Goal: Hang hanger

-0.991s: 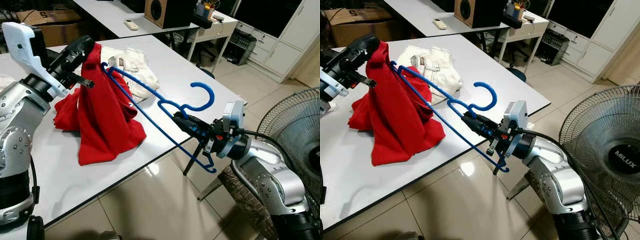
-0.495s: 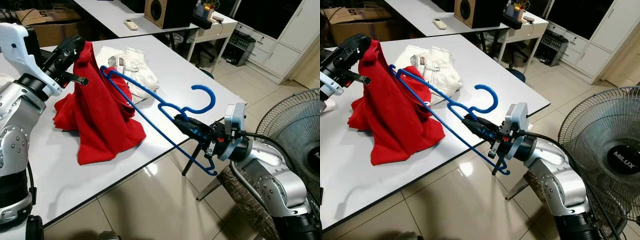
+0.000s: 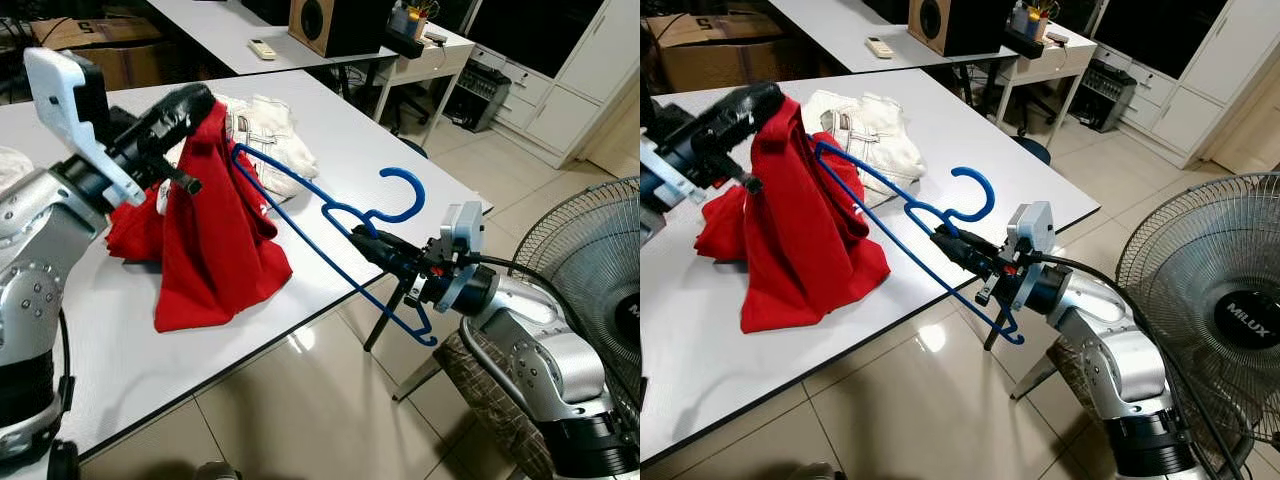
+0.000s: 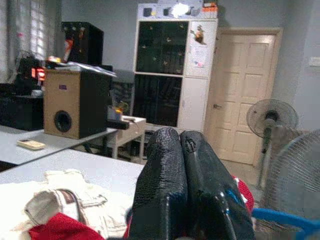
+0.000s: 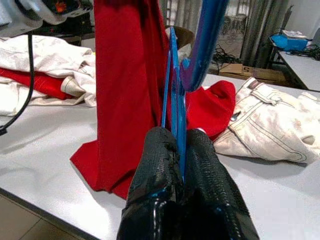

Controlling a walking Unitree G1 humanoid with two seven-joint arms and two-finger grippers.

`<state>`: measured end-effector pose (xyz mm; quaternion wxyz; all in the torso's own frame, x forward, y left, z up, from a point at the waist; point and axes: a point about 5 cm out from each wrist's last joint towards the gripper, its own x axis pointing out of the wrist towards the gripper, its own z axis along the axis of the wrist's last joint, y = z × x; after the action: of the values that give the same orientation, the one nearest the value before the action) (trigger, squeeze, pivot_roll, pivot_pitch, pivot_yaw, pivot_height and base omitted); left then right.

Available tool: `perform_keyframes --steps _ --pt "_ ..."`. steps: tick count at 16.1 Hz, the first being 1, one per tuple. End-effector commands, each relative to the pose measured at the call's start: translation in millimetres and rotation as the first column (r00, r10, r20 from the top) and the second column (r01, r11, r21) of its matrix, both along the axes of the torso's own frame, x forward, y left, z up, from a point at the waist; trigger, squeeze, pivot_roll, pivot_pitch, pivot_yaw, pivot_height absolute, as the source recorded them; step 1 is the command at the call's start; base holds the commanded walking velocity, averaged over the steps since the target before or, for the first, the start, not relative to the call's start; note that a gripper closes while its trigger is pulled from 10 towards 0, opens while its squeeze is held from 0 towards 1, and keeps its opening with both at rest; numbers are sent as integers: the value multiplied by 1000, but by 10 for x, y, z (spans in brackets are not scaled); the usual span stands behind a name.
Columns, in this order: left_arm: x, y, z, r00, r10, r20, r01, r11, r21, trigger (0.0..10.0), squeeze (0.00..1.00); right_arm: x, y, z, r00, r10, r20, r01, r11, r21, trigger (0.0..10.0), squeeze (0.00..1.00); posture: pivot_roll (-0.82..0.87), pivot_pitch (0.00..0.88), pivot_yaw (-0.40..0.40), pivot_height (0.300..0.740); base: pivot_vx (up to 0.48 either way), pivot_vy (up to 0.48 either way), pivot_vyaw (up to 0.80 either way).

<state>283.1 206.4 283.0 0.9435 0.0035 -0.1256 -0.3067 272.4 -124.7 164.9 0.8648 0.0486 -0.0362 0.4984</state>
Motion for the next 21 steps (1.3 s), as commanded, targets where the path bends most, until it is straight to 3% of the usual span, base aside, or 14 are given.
perform_keyframes --steps 1,4,6,9,10,16,21 --pt "-34 -61 27 999 -44 7 44 999 21 0 0 25 -44 5 1000 -24 11 24 1000 -14 10000 0 16 0 -154 740 0 0 0" --pt "-38 -79 81 998 -66 20 65 998 15 0 0 23 -42 -79 1000 -17 -3 17 998 -63 10000 0 15 0 -148 740 0 0 0" --pt "2 -60 75 999 -32 16 31 999 28 0 0 8 -23 -75 1000 -10 -1 10 999 -47 10000 0 16 0 -146 740 0 0 0" --pt "150 87 -7 988 157 -10 -156 985 80 0 0 -54 -32 45 1000 9 30 -10 999 44 10000 0 11 0 -142 740 0 0 0" --pt "167 100 -10 985 174 -11 -172 982 75 0 0 -84 -26 55 999 29 35 -30 998 47 10000 0 10 0 -141 740 0 0 0" --pt "181 71 20 987 161 4 -161 986 50 0 0 -81 3 35 999 39 28 -40 999 33 10000 0 10 0 -143 740 0 0 0" --pt "51 -94 84 1000 -16 18 15 999 33 0 0 44 -49 -21 998 -51 31 52 998 -19 10000 0 12 0 -143 740 0 0 0"
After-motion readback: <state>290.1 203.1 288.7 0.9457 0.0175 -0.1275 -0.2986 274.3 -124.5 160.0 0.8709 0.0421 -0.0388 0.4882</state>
